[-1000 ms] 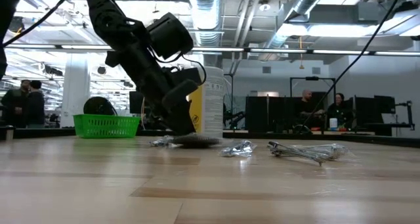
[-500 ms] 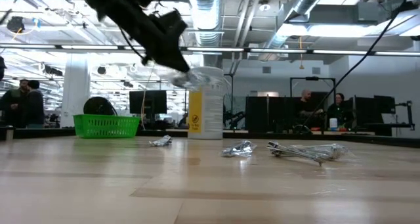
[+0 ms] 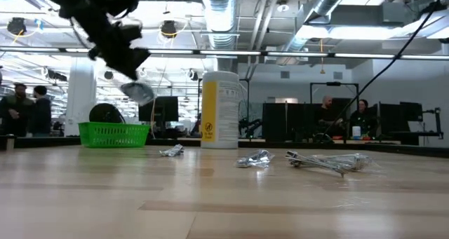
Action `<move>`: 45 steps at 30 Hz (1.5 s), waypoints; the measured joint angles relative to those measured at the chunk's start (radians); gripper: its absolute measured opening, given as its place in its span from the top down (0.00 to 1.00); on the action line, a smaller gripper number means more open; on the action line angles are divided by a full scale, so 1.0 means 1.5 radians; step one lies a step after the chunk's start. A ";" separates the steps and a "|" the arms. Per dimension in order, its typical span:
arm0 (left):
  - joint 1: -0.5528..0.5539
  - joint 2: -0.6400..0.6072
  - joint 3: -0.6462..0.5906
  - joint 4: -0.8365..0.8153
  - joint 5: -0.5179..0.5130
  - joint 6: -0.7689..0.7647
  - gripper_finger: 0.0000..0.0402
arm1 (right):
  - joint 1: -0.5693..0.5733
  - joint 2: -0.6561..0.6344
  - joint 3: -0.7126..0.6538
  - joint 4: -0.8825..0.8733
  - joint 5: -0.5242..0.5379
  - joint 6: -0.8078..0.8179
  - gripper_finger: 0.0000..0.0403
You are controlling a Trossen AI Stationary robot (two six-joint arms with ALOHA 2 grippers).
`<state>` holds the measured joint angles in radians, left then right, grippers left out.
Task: Pick & Place Travel size toiletries
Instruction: Put the black hairbrush into the green bin
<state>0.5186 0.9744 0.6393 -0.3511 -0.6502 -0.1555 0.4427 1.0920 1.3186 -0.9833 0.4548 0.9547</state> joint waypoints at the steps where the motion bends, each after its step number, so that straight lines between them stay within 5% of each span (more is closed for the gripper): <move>1: 0.011 -0.005 -0.012 -0.003 0.000 0.000 1.00 | 0.000 0.000 0.000 0.000 0.000 -0.004 0.69; 20: 0.092 -0.009 -0.077 -0.016 -0.001 -0.016 0.98 | -0.004 0.001 0.000 -0.006 0.000 -0.011 0.69; 31: 0.089 -0.021 -0.072 -0.022 0.007 -0.026 0.71 | -0.005 0.001 0.000 -0.009 0.000 -0.015 0.69; 34: 0.077 -0.051 -0.045 -0.014 0.083 -0.039 0.66 | -0.005 0.001 0.000 -0.015 0.000 -0.015 0.69; 38: 0.046 -0.097 -0.024 -0.014 0.196 -0.064 0.74 | -0.005 0.001 0.000 -0.024 0.000 -0.015 0.69; 41: 0.016 -0.112 -0.025 -0.073 0.198 -0.108 0.93 | -0.005 0.001 0.000 -0.025 0.000 -0.015 0.69; 45: 0.006 -0.105 -0.046 -0.118 0.181 -0.198 0.98 | -0.005 0.001 0.000 -0.025 0.000 -0.015 0.69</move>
<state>0.5273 0.8175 0.5705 -0.5281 -0.3781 -0.4532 0.4355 1.0927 1.3186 -1.0206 0.4545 0.9321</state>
